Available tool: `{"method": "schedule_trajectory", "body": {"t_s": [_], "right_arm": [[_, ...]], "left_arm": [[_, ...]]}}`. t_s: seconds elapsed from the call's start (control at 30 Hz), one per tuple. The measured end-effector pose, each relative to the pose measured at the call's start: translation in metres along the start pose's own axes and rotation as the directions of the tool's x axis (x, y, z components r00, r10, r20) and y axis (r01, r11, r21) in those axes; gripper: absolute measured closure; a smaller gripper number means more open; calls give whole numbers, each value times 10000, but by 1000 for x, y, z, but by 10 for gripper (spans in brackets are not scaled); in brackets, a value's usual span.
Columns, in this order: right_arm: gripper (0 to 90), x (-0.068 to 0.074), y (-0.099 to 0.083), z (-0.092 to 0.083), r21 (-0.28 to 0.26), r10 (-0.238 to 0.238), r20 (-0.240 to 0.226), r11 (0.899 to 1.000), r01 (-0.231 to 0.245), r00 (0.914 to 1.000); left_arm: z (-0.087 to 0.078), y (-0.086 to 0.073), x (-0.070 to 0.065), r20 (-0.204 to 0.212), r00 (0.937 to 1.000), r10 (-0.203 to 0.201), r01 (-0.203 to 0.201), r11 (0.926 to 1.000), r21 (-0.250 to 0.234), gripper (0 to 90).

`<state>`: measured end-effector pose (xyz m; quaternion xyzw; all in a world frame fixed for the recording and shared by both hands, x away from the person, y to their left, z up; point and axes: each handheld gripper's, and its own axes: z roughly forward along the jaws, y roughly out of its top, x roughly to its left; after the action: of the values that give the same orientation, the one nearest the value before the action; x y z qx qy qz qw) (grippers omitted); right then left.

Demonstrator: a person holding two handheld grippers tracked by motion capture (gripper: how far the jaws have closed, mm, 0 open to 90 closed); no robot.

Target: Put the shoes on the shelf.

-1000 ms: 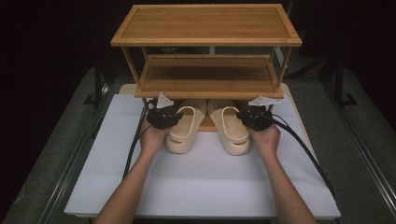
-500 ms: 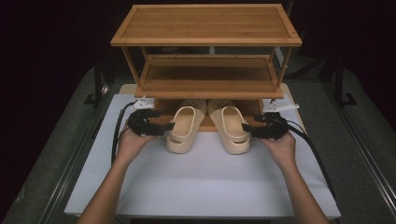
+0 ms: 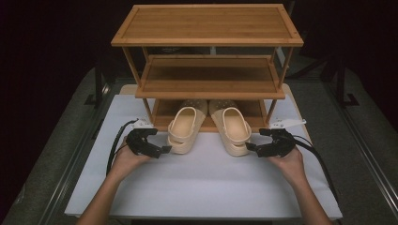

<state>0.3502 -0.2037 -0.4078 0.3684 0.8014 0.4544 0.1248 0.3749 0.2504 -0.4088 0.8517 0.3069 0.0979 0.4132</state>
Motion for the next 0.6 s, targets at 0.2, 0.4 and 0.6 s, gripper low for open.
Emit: {"method": "schedule_trajectory", "body": {"t_s": [0.2,0.4,0.6], "right_arm": [[81,2,-9,18,588,-196,-265,9980,211,9995],[61,0,-11,35,730,-264,-541,9969,303,9982],[61,1,-11,37,692,-356,-739,9968,408,9966]], "left_arm": [[18,-3,-4,223,9994,256,-261,9994,239,14],[35,-4,-6,372,9980,502,-514,9982,320,14],[42,-3,-8,394,9979,509,-522,9981,339,6]]}}
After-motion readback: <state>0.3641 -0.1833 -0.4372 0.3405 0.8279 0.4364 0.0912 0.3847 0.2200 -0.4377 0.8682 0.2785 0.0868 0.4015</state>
